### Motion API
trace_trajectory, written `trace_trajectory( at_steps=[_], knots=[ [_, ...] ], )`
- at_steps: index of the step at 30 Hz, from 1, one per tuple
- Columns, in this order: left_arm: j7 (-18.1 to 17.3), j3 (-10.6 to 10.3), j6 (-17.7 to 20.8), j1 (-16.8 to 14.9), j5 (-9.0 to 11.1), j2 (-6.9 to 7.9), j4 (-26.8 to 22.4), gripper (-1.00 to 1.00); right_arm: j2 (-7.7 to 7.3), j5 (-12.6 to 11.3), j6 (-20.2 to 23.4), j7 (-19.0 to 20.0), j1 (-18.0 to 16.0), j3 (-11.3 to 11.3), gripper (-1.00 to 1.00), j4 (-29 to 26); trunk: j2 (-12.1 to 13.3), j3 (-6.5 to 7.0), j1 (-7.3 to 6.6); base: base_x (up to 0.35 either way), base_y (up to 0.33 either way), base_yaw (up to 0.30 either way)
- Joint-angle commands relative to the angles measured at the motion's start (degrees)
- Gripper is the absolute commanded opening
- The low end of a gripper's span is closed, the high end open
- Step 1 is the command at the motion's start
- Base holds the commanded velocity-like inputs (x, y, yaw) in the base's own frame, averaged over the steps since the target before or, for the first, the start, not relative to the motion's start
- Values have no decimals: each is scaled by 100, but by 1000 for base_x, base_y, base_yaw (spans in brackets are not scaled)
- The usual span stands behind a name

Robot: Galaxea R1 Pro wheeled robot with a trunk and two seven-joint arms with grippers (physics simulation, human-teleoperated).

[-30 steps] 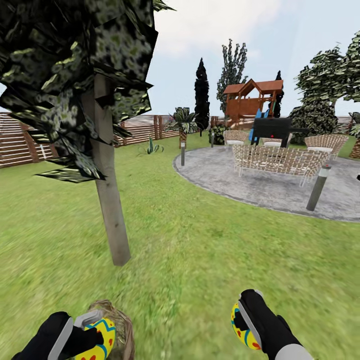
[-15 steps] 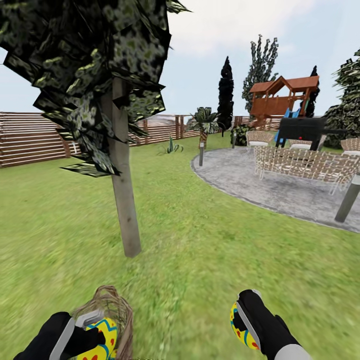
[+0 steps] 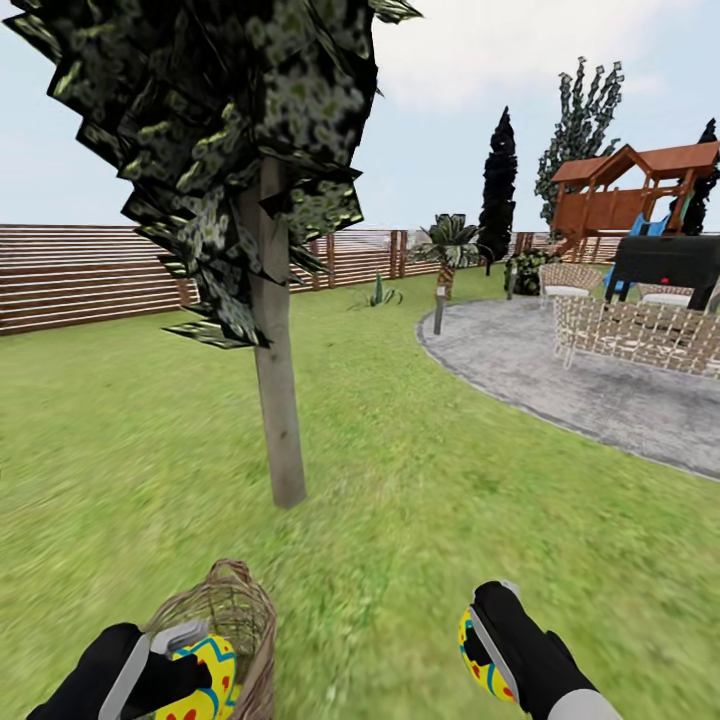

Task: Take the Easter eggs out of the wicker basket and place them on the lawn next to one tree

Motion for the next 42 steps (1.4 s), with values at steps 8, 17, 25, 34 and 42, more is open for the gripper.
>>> trace_trajectory(
  at_steps=[8, 17, 25, 34, 42],
  knots=[
    [-33, 16, 28, -4, -17, -2, -17, -100, 14, 12, 32, 4, -2, 17, -100, -3, -3, -6, 3, 307, -144, 4],
    [-33, 16, 27, -4, -15, -2, -28, -100, 17, 21, 40, -5, -2, 17, -100, -3, -3, -27, 3, 309, -159, 169],
    [-23, 7, 26, -4, -24, -28, -15, -100, 17, 12, 41, 4, -3, 17, -100, -3, -3, -37, 3, 296, -197, 212],
    [-7, 7, 21, -4, -24, -90, -6, -100, 17, 4, 45, 4, 1, 17, -100, -3, -3, -38, 3, 29, -319, 3],
    [-27, 13, 25, -4, -20, -90, -10, -100, 26, 3, 48, 5, 1, 366, -100, 5, -3, -44, 3, 0, -329, 127]
  ],
)
